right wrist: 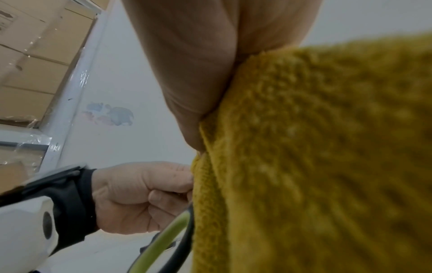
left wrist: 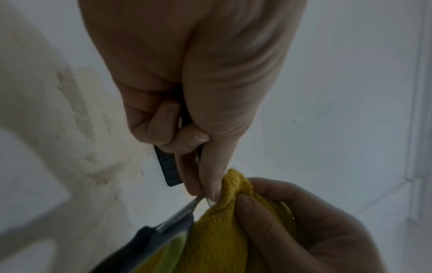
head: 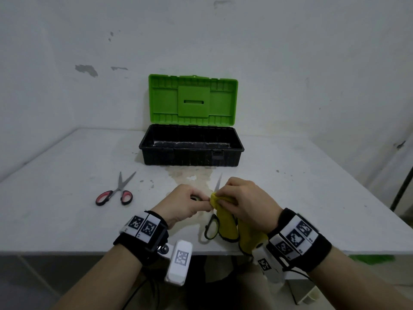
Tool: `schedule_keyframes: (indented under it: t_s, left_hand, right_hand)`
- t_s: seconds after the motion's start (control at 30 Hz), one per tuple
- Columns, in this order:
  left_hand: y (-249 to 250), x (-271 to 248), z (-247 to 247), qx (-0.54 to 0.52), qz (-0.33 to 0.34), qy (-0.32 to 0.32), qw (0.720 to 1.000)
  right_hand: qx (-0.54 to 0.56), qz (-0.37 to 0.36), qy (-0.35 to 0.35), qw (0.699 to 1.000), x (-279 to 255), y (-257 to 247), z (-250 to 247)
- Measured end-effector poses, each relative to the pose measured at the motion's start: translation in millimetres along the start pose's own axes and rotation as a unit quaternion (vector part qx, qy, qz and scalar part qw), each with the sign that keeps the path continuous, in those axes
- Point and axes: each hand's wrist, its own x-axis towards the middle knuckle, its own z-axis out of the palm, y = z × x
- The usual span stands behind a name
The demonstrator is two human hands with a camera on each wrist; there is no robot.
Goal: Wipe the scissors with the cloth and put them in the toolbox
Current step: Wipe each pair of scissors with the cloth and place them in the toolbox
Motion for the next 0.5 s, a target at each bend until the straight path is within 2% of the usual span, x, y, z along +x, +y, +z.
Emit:
schedule_keyframes:
  t_s: [0.2, 0.5]
  left_hand:
    - [-1.4, 0.3, 2.2, 0.003, -0.001, 0.006, 1.0]
    - [-2.4, -1.5, 8.4, 0.025, 0.077, 0.009, 0.997]
  right_hand:
    - [-0.016, 0.001, -0.021, 1.0, -2.1, -0.7, -1.5]
    - [-0.039, 0.0, -0.042, 0.998, 0.2, -2.9, -5.6]
